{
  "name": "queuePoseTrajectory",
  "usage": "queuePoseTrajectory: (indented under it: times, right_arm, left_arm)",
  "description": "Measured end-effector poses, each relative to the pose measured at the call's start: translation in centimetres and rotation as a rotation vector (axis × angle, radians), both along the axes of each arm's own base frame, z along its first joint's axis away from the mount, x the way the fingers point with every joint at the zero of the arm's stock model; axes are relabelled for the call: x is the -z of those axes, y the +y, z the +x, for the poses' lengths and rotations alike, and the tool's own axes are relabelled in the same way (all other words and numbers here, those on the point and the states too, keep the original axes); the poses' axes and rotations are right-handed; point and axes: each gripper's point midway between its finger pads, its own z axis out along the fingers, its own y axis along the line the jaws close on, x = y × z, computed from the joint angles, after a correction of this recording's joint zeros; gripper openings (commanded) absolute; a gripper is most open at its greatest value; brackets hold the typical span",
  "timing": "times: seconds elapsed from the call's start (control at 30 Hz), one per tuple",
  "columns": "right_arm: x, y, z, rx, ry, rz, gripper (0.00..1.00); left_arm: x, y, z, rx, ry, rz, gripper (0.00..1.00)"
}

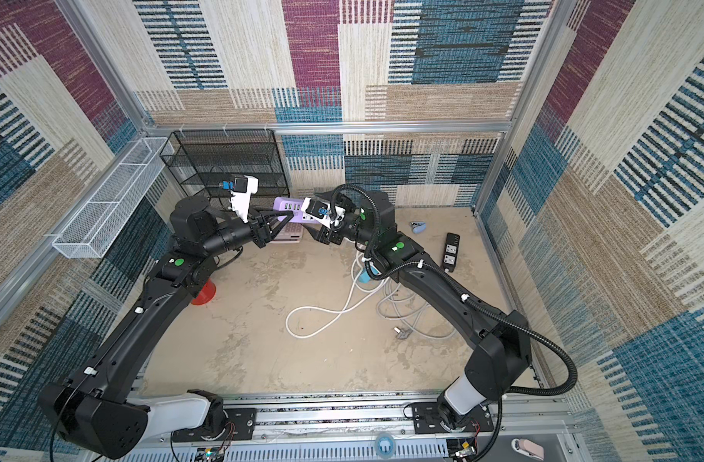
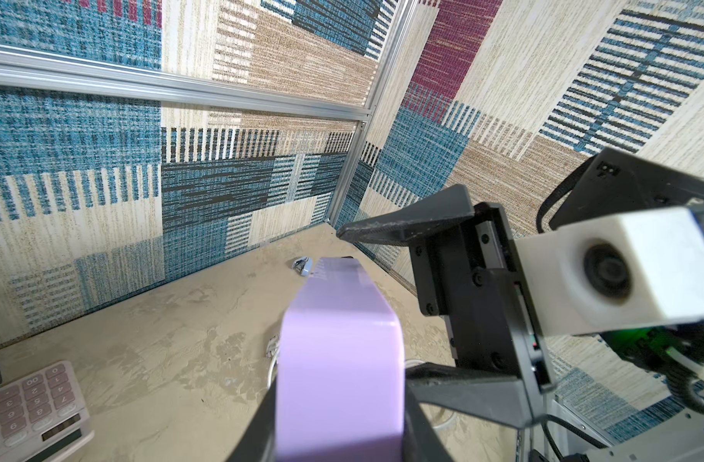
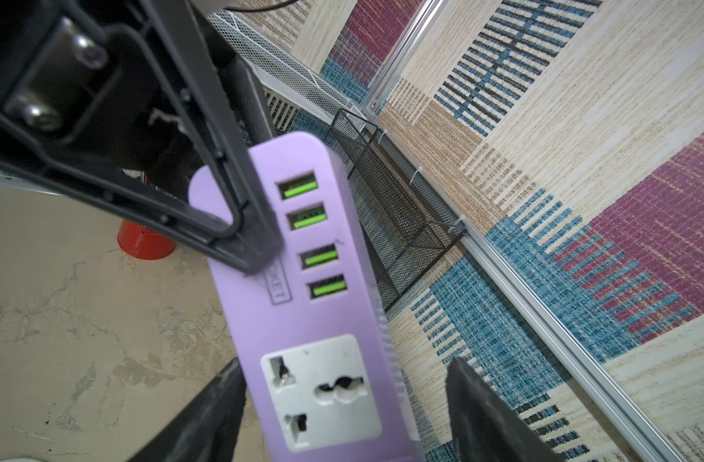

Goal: Unwrap the cord wrapped around the power strip
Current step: Place the power strip at the center of the board.

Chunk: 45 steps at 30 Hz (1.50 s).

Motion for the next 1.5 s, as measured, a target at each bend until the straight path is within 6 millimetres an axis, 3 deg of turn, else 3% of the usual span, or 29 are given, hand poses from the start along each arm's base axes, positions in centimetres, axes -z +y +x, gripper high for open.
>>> queuePoseTrajectory:
  times: [0.3, 0.47, 0.7, 0.9, 0.93, 1.0, 1.07, 1.1, 1.13, 1.37, 1.5]
  right_arm:
    - [0.9, 0.1, 0.6, 0.020, 0.013, -0.036, 0.64]
    - [1.6, 0.3, 0.6, 0.014, 0.007, -0.066, 0.52]
    - [2.4, 0.5, 0.6, 0.006, 0.006, -0.096, 0.29]
    - [2.3, 0.4, 0.6, 0.008, 0.007, -0.088, 0.19]
    - [2.3, 0.4, 0.6, 0.009, 0.008, -0.088, 0.18]
    - [2.3, 0.4, 0.7, 0.010, 0.011, -0.082, 0.15]
    - [2.3, 0.4, 0.6, 0.005, 0.016, -0.077, 0.13]
    - [2.3, 0.2, 0.8, 0.017, 0.037, -0.061, 0.13]
    - [2.4, -0.3, 1.3, 0.040, 0.048, -0.053, 0.12]
    - [3.1, -3.5, 3.9, 0.156, 0.132, 0.003, 0.08]
    - [2.9, -7.8, 6.9, 0.286, 0.188, 0.064, 0.08]
  left_arm:
    - [0.0, -0.2, 0.0, 0.004, -0.001, 0.001, 0.00]
    - [0.0, -0.1, 0.2, -0.008, -0.002, 0.001, 0.00]
    - [-0.2, 0.1, 0.5, -0.029, -0.006, -0.005, 0.00]
    - [-0.2, 0.1, 0.5, -0.034, -0.006, -0.004, 0.00]
    - [-0.3, 0.1, 0.5, -0.036, -0.006, -0.004, 0.04]
    - [-0.3, 0.2, 0.5, -0.043, -0.008, -0.004, 0.26]
    - [-0.3, 0.3, 0.5, -0.049, -0.010, -0.004, 0.56]
    - [-0.3, 0.4, 0.3, -0.048, -0.017, -0.001, 0.83]
    - [-0.3, 0.4, 0.1, -0.049, -0.014, 0.000, 1.00]
    - [-0.5, 1.7, -0.1, -0.123, -0.039, 0.006, 0.99]
    - [-0.7, 2.2, 0.0, -0.154, -0.056, 0.016, 0.99]
